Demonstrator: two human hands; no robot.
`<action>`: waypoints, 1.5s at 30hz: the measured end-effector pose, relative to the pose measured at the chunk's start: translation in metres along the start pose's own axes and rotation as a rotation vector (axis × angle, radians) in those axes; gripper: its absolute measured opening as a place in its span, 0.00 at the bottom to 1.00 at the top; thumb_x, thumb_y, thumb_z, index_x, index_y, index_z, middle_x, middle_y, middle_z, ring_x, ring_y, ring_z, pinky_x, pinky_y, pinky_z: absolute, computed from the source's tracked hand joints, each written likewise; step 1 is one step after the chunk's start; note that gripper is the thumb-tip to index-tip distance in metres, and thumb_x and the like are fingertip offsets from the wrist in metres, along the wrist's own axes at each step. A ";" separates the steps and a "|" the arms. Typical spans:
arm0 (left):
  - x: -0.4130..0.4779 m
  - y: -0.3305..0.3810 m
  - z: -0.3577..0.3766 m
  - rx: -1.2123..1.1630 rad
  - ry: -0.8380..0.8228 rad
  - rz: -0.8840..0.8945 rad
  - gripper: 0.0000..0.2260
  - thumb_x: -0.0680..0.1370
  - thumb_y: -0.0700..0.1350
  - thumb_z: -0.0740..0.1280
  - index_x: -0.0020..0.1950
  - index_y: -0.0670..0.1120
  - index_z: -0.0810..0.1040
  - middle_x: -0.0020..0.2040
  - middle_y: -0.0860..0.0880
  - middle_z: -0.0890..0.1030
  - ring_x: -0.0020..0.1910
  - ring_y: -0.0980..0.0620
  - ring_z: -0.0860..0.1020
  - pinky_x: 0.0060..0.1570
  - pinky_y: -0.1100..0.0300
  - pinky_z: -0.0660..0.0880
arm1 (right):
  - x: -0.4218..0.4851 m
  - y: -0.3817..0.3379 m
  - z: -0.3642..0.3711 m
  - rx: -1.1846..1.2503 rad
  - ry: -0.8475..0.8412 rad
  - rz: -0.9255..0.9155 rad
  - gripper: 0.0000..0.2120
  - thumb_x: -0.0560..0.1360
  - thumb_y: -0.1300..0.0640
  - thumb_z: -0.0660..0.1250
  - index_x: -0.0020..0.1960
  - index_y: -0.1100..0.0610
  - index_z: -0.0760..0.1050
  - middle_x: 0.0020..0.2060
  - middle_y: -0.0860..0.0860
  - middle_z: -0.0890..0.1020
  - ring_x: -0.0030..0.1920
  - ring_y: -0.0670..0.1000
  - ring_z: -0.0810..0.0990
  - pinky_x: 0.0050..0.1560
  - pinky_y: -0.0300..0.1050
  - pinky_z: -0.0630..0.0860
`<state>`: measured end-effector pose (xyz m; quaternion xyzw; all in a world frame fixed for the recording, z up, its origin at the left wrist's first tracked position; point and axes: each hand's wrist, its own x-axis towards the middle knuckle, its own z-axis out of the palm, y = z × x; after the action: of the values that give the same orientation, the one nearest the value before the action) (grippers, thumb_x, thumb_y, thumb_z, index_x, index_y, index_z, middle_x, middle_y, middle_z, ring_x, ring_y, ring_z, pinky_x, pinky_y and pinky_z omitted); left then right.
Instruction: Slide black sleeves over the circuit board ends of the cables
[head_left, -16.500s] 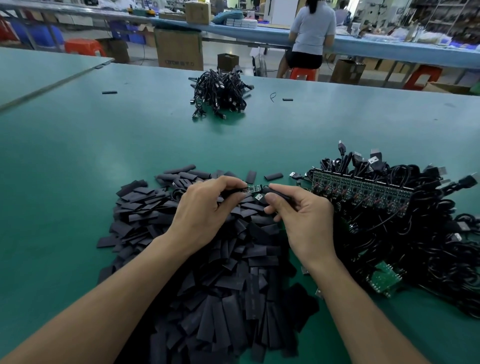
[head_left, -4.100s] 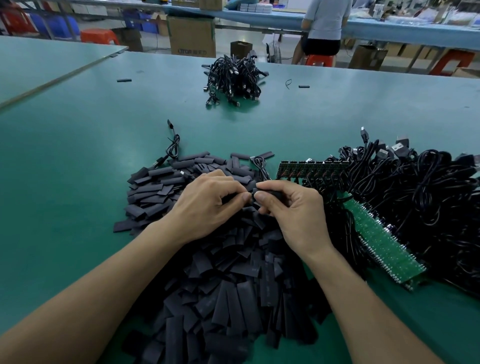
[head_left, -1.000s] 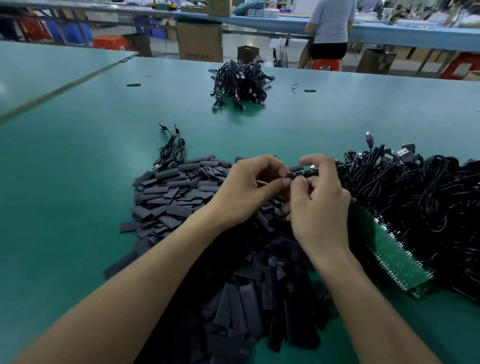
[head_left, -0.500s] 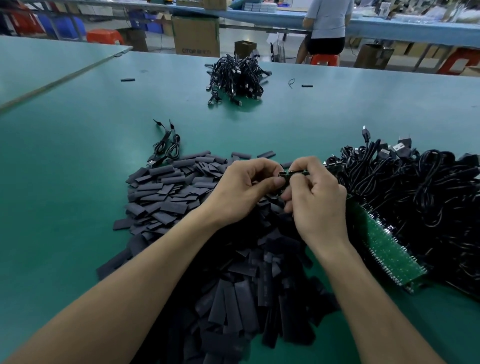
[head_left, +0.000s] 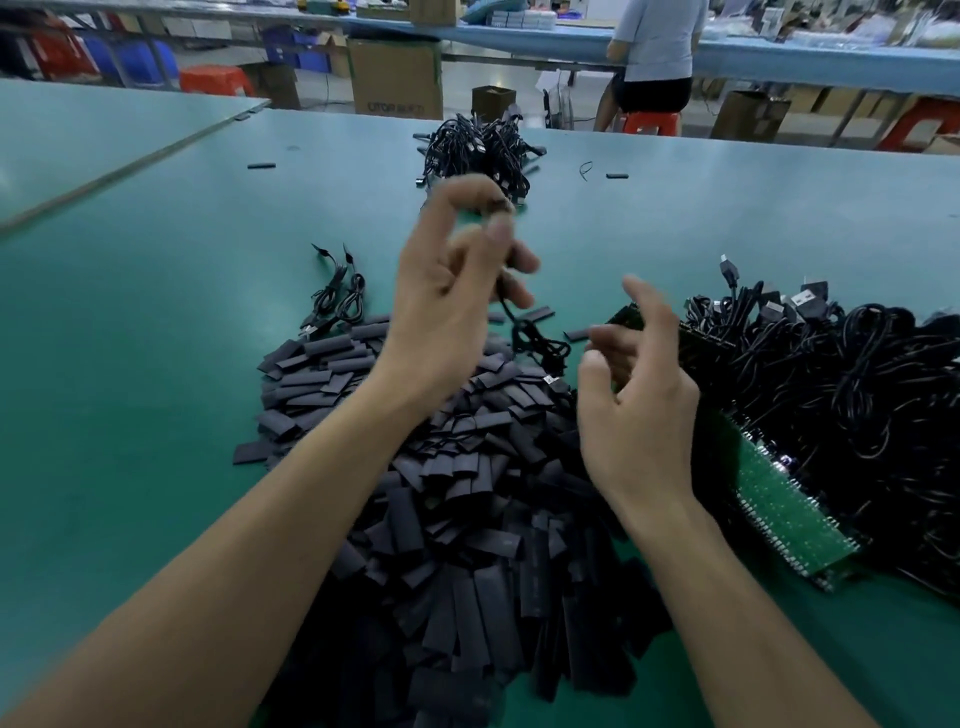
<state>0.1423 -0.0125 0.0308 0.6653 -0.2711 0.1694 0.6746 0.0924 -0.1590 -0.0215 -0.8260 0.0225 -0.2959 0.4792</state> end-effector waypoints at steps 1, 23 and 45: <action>0.004 0.004 -0.005 0.073 0.072 0.102 0.07 0.85 0.39 0.58 0.56 0.52 0.70 0.38 0.51 0.78 0.34 0.57 0.78 0.37 0.53 0.82 | -0.001 0.000 0.001 -0.036 -0.035 -0.026 0.23 0.79 0.61 0.63 0.71 0.45 0.66 0.53 0.48 0.81 0.54 0.45 0.79 0.56 0.35 0.74; 0.000 -0.037 -0.031 0.558 -0.335 -0.483 0.06 0.82 0.41 0.66 0.58 0.48 0.75 0.40 0.53 0.86 0.35 0.56 0.83 0.35 0.68 0.73 | -0.006 0.009 0.008 -0.177 -0.266 -0.257 0.08 0.81 0.54 0.67 0.45 0.56 0.81 0.42 0.47 0.81 0.43 0.46 0.78 0.47 0.41 0.73; -0.015 -0.051 -0.038 0.507 -0.088 -0.324 0.03 0.78 0.43 0.72 0.50 0.48 0.84 0.37 0.52 0.83 0.31 0.57 0.79 0.37 0.65 0.77 | -0.007 0.007 0.009 -0.032 -0.383 -0.103 0.05 0.77 0.53 0.71 0.43 0.50 0.83 0.39 0.41 0.81 0.42 0.40 0.79 0.42 0.29 0.69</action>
<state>0.1657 0.0246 -0.0174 0.8539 -0.1396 0.0929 0.4927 0.0929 -0.1539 -0.0340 -0.8749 -0.1069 -0.1569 0.4456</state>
